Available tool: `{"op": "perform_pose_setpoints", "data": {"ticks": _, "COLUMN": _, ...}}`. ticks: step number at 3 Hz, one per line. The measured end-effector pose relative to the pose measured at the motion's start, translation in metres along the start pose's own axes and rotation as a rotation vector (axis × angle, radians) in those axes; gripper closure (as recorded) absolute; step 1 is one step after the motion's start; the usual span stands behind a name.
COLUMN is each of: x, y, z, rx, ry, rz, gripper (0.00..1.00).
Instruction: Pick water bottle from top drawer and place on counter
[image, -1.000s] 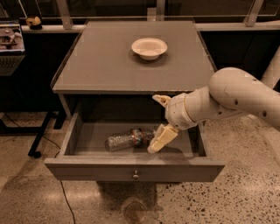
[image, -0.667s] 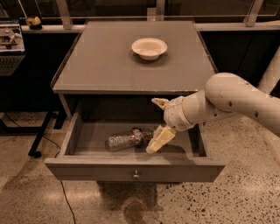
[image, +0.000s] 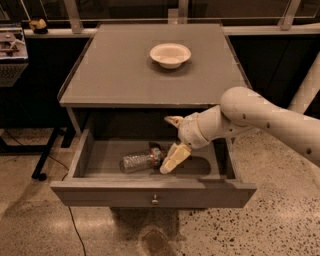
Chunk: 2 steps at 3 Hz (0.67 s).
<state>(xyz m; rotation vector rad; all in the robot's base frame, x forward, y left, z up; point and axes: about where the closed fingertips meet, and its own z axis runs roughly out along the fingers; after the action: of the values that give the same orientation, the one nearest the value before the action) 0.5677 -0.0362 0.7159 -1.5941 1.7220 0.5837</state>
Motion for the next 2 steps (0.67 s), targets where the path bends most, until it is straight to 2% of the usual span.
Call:
{"op": "perform_pose_setpoints", "data": {"ticks": 1, "x": 0.000, "y": -0.010, "z": 0.015, "rx": -0.029, "ry": -0.016, "rz": -0.005, "gripper": 0.00}}
{"op": "perform_pose_setpoints", "data": {"ticks": 2, "x": -0.002, "y": -0.018, "z": 0.027, "rx": -0.037, "ry": -0.018, "rz": -0.009, "gripper": 0.00}}
